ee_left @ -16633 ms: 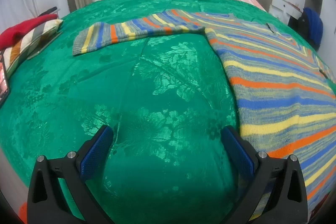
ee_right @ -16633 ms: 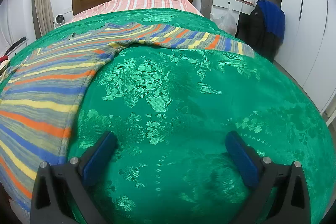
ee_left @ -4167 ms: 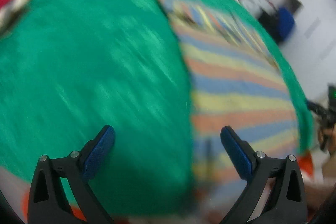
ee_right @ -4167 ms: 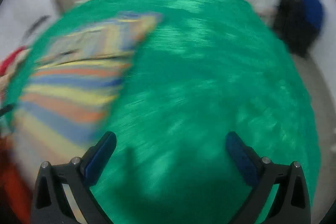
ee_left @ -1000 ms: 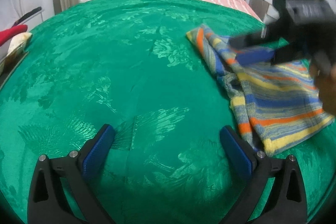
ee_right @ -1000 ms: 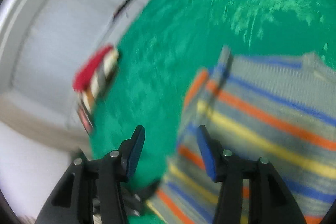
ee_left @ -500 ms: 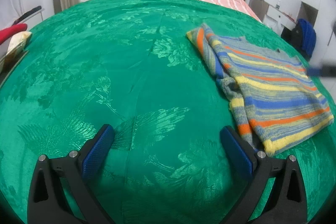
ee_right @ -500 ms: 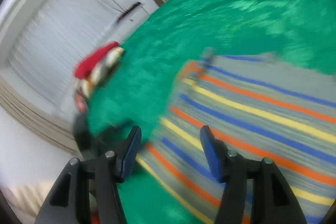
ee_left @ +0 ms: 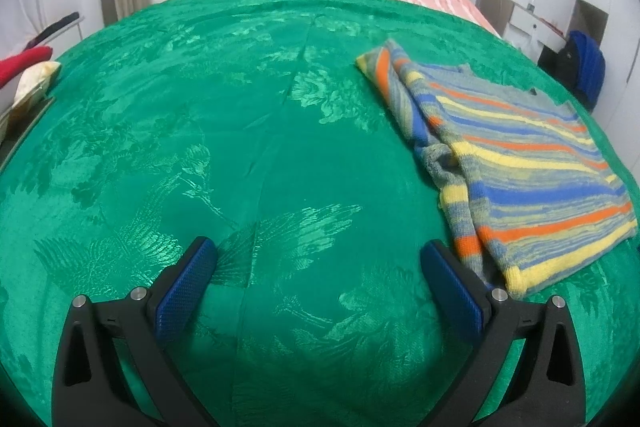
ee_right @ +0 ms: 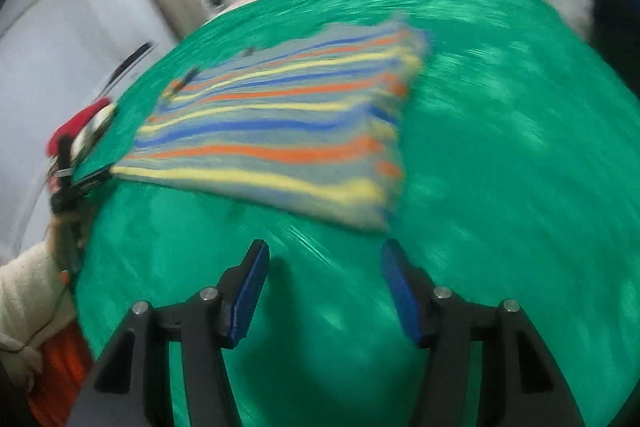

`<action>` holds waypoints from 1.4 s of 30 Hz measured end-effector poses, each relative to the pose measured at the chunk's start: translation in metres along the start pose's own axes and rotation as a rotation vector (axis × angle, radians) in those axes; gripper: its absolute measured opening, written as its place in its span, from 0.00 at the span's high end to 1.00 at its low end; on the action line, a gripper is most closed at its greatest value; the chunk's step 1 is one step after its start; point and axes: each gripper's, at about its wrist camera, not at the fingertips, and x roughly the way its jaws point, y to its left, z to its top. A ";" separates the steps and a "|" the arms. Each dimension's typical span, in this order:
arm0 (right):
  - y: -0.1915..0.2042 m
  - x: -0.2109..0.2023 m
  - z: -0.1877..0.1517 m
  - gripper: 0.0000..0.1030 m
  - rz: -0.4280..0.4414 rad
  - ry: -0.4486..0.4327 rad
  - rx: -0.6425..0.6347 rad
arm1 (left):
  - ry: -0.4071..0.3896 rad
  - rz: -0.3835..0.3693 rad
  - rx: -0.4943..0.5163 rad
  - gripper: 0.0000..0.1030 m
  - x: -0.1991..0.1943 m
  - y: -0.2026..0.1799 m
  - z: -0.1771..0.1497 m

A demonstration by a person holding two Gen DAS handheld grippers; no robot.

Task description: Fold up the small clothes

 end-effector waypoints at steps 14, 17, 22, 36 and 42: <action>-0.015 -0.005 -0.030 0.35 0.036 -0.145 0.052 | 0.008 0.019 0.012 0.00 0.001 -0.003 0.000; -0.014 -0.005 -0.033 0.34 0.026 -0.148 0.038 | 0.008 0.019 0.012 0.00 0.001 -0.003 0.000; -0.013 -0.004 -0.033 0.33 0.018 -0.148 0.032 | 0.016 0.028 0.016 0.00 0.001 -0.003 0.001; -0.030 -0.023 -0.020 0.31 0.060 -0.125 0.135 | 0.024 -0.273 0.499 0.12 -0.076 -0.235 0.003; -0.069 -0.058 0.012 0.31 0.096 -0.136 0.228 | 0.146 -0.354 0.670 0.14 -0.018 -0.379 -0.021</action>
